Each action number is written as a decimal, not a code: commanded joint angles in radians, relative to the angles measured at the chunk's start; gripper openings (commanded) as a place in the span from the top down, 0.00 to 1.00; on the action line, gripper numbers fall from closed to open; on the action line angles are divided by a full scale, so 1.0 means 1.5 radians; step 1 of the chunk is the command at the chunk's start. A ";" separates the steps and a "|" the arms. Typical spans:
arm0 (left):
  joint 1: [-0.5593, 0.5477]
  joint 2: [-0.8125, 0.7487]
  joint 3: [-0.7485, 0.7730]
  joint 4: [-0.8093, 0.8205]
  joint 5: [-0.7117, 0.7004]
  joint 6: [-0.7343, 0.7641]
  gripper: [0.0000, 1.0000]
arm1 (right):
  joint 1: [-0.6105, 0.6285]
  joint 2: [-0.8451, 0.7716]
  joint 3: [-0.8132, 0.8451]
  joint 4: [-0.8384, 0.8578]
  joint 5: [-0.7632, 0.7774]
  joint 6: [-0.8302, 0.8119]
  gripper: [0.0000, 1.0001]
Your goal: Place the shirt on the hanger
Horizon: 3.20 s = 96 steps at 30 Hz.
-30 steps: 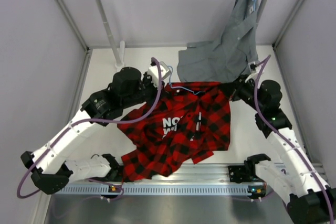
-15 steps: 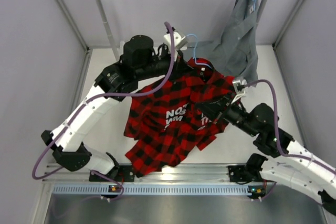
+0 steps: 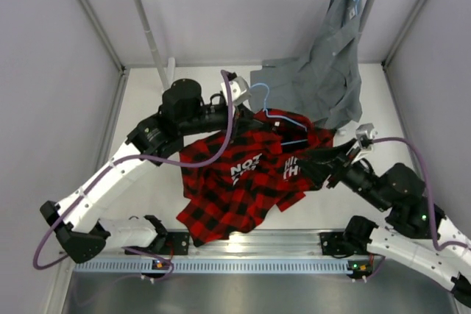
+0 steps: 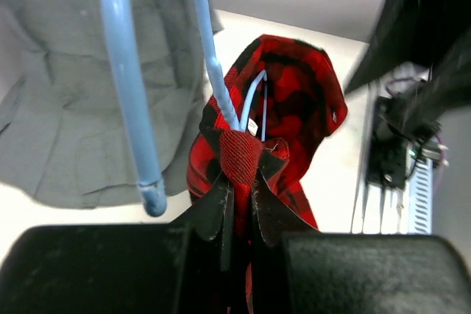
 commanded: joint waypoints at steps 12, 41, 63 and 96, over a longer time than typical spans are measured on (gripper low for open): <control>0.001 -0.038 -0.097 0.094 0.278 0.049 1.00 | -0.156 0.357 0.419 -0.136 -0.307 -0.244 0.48; -0.001 -0.029 -0.101 0.094 0.358 0.033 1.00 | -0.249 0.398 0.317 0.163 -0.690 -0.089 0.54; -0.001 -0.067 -0.110 0.095 0.162 0.014 0.48 | -0.228 0.319 0.226 0.267 -0.570 -0.109 1.00; 0.002 -0.196 -0.463 0.420 -0.415 -0.054 0.25 | -0.285 0.169 0.380 -0.144 -0.354 -0.239 1.00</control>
